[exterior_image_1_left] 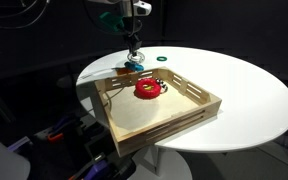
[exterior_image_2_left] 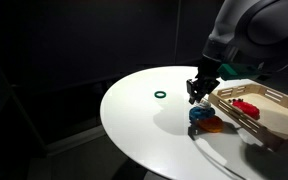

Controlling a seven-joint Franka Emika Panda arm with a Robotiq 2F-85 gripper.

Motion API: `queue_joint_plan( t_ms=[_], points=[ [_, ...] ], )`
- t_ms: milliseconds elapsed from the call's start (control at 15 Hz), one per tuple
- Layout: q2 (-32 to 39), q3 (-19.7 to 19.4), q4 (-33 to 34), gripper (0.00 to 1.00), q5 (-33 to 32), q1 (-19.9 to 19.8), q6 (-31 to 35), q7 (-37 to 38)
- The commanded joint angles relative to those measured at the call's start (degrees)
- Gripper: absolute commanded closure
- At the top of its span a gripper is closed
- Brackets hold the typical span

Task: Put the clear ring on top of the blue ring.

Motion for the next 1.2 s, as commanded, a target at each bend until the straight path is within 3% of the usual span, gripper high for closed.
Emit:
queue_joint_plan(
  t_ms=[0, 67, 133, 200, 267, 400, 667, 1133],
  points=[
    [0.4, -0.4, 1.5, 0.92, 0.6, -0.2, -4.3, -2.2],
    [0.4, -0.4, 1.6, 0.91, 0.5, -0.2, -5.1, -2.4],
    [0.3, -0.4, 1.9, 0.82, 0.2, -0.2, -5.8, -2.8],
    [0.3, -0.4, 2.0, 0.48, 0.0, -0.2, -6.3, -3.2],
    [0.2, -0.5, 2.3, 0.47, -0.2, -0.3, -6.9, -3.4],
    [-0.2, -0.8, 2.7, 0.34, -0.7, -0.5, -8.1, -4.0],
    [-1.6, -1.7, 3.9, 0.01, -0.9, -1.2, -10.6, -5.9],
    [-6.8, -3.0, 7.7, 0.0, -2.4, -3.0, -20.0, -10.0]
  ],
)
